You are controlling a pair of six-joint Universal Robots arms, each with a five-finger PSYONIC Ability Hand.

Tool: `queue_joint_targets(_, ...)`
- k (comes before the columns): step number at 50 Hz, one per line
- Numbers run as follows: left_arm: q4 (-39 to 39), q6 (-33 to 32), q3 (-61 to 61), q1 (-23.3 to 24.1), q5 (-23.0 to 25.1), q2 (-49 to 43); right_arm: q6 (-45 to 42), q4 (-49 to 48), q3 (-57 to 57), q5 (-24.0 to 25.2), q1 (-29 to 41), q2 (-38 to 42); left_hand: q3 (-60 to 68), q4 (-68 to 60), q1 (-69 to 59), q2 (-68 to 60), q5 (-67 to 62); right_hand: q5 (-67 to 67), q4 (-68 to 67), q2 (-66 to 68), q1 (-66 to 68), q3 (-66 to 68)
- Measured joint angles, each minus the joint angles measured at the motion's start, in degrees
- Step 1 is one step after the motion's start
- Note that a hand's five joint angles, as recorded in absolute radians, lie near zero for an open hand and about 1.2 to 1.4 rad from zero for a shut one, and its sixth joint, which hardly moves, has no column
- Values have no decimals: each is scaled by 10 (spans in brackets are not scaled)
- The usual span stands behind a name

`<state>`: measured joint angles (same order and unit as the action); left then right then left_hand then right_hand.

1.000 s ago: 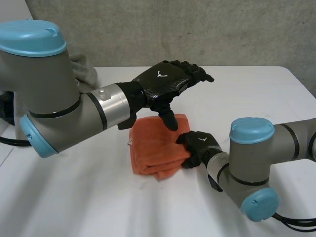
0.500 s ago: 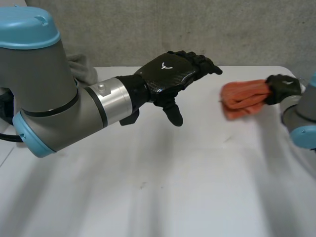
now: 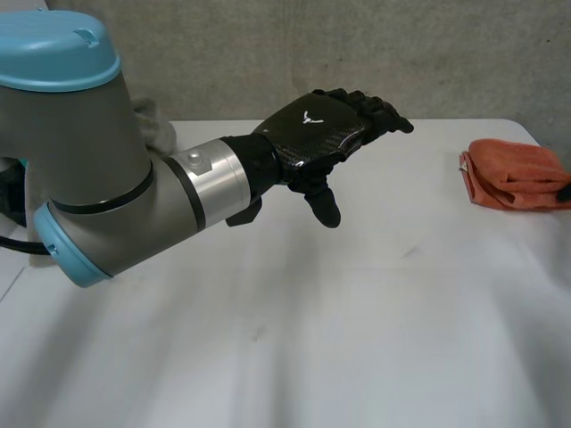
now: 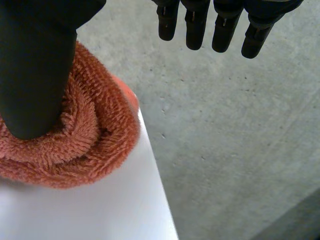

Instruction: Fold the laundry.

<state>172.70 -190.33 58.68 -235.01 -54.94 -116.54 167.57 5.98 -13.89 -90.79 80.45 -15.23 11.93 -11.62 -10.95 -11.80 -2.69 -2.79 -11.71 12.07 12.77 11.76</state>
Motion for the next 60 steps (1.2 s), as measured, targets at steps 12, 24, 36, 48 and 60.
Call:
queue_joint_targets(12,2,1,-8,-4,-45,6,-139,-163,-315,-37,8,-229,0,0,0,0,0,1,0,0,0,0)
queue_joint_targets(24,29,-6,-97,-120,-266,-2,-168,-240,-690,178,70,-511,0,0,0,0,0,1,0,0,0,0)
queue_joint_targets(36,47,-201,-239,-308,-308,-213,-182,-162,-833,227,113,-644,0,0,0,0,0,1,0,0,0,0)
queue_joint_targets(48,91,-287,-352,-351,-256,-397,-198,-156,-872,220,128,-642,362,-357,-358,-366,-314,1,0,0,0,0)
queue_joint_targets(60,140,-260,-243,-245,-293,-187,-205,-157,-876,216,125,-660,545,-570,-472,-544,-466,1,0,0,0,0)
